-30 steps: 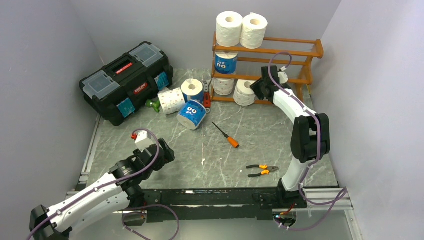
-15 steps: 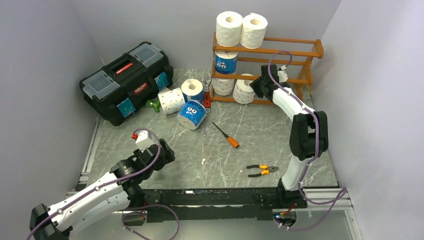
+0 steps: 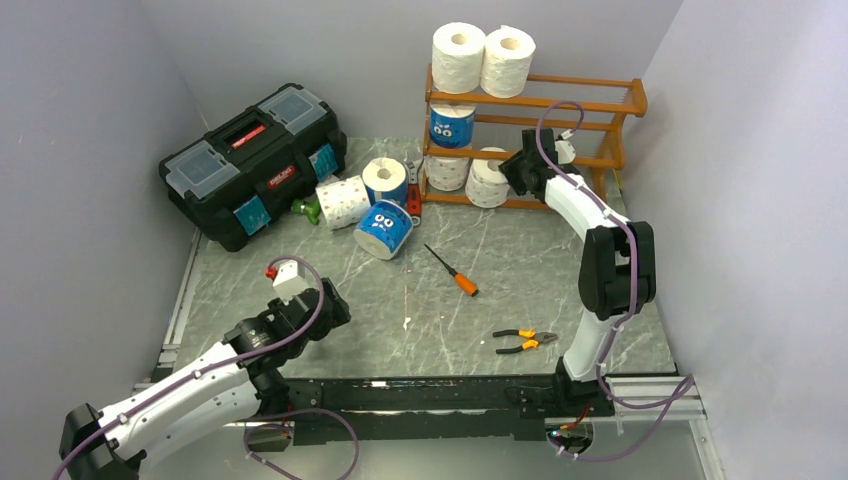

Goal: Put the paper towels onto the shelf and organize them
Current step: Place the paper towel on the shelf.

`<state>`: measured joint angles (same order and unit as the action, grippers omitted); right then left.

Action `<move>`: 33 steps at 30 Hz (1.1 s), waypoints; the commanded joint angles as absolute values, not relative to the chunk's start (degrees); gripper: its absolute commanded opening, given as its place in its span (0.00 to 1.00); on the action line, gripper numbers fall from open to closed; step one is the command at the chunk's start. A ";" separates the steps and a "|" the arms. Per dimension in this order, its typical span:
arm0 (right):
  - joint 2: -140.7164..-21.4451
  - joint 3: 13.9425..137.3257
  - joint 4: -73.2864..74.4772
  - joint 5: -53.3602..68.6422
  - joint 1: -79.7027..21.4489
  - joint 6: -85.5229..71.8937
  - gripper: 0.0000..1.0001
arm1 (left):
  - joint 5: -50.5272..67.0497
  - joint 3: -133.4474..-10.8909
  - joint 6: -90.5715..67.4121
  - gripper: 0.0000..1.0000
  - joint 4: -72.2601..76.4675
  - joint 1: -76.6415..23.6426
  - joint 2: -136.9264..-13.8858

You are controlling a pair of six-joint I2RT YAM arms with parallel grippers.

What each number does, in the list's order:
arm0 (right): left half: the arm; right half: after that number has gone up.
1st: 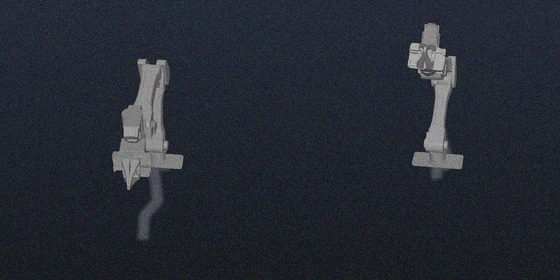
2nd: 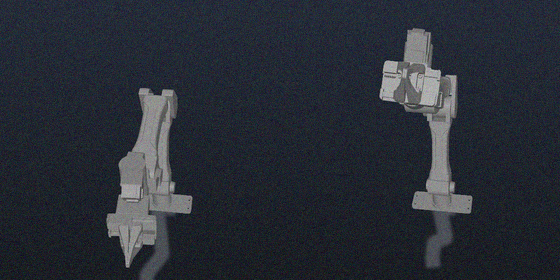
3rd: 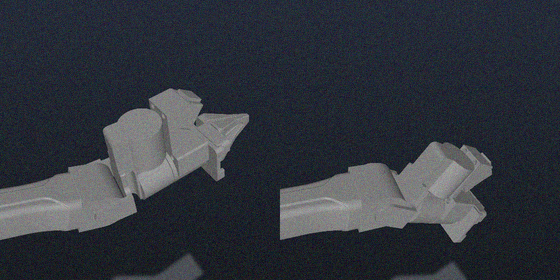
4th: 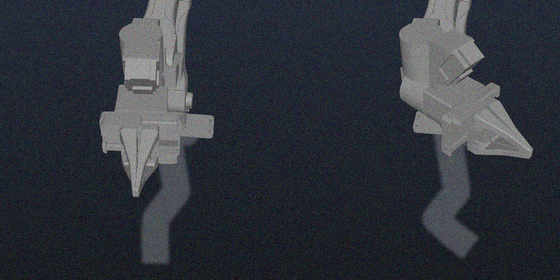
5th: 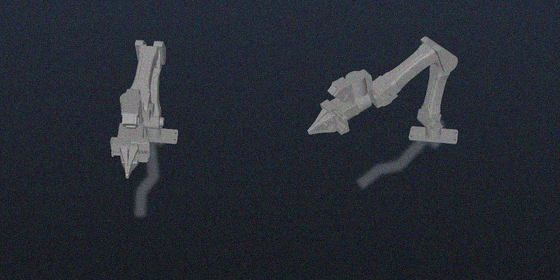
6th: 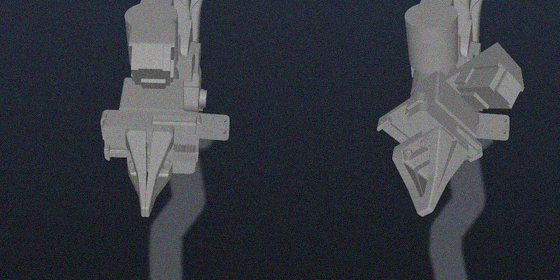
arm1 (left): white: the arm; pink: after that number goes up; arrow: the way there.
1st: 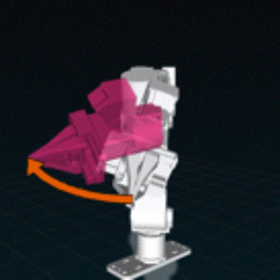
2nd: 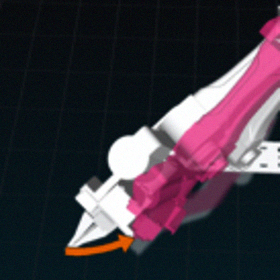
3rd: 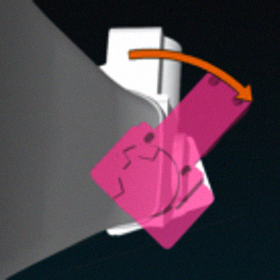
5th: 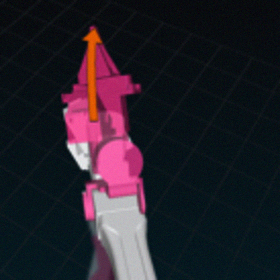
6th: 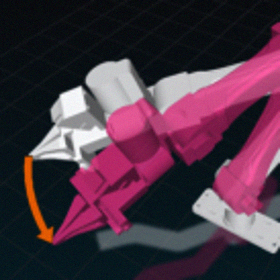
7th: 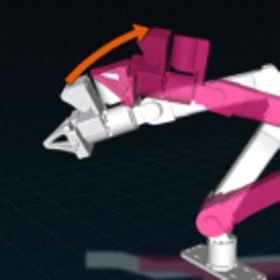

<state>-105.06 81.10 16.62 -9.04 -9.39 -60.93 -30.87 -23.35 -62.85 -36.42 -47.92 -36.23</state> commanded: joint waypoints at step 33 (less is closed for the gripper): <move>-78.59 54.52 -10.26 -12.51 -17.52 -34.29 0.61 | -29.83 -23.42 -61.68 0.93 -31.91 -47.73 -35.77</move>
<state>-77.91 58.43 0.16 -8.47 -13.87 -44.14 -30.33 -23.35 -62.67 -35.64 -47.92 -35.46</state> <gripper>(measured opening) 0.596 0.927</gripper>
